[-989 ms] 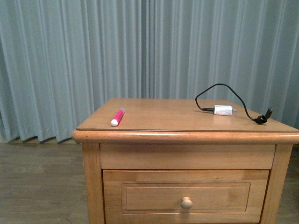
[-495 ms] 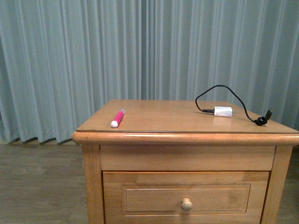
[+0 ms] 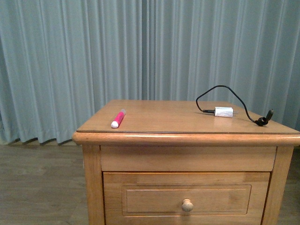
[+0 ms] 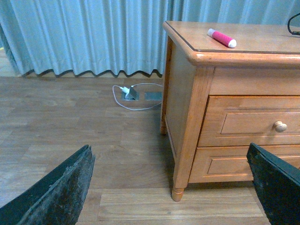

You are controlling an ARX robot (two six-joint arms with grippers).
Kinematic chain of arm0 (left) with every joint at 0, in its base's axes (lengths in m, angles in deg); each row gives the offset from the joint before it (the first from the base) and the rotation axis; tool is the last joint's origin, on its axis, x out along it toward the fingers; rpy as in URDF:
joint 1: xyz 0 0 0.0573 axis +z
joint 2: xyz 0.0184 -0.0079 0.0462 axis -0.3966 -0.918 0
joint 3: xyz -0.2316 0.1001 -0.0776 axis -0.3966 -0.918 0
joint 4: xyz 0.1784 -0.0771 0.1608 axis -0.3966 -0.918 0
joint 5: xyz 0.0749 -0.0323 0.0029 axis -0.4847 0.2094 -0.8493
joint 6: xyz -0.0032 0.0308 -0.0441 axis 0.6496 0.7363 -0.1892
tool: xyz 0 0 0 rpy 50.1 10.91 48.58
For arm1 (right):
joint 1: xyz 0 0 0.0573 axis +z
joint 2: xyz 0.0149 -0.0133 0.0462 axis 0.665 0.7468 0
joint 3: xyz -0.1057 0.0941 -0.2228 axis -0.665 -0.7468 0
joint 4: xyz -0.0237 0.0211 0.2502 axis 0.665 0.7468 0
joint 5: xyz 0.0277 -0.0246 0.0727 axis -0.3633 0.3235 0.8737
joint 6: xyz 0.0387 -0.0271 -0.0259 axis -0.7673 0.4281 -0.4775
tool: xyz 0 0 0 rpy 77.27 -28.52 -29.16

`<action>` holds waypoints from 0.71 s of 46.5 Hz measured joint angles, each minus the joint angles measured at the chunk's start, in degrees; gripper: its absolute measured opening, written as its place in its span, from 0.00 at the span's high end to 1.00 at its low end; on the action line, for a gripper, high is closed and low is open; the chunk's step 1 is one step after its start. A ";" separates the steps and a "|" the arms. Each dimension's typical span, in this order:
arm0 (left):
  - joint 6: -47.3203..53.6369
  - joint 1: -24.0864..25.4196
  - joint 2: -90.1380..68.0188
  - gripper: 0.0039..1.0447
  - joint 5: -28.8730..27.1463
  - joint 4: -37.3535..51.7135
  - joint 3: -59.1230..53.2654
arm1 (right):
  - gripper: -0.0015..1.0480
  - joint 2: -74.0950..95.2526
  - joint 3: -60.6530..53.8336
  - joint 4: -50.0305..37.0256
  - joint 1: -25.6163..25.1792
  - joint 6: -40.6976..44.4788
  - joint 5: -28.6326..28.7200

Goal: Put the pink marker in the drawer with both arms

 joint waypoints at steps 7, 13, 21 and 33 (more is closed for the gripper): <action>0.00 0.00 0.00 0.06 0.00 0.00 0.00 | 0.08 0.00 0.00 0.00 0.00 0.00 0.00; 0.00 0.00 0.00 0.06 0.00 0.00 0.00 | 0.08 0.00 0.00 0.00 0.00 0.00 0.00; 0.00 0.00 0.00 0.06 0.00 0.00 0.00 | 0.08 0.00 0.00 0.00 0.00 0.00 0.00; 0.00 0.00 0.00 0.06 0.00 0.00 0.00 | 0.08 0.11 0.00 0.20 0.09 -0.07 -0.55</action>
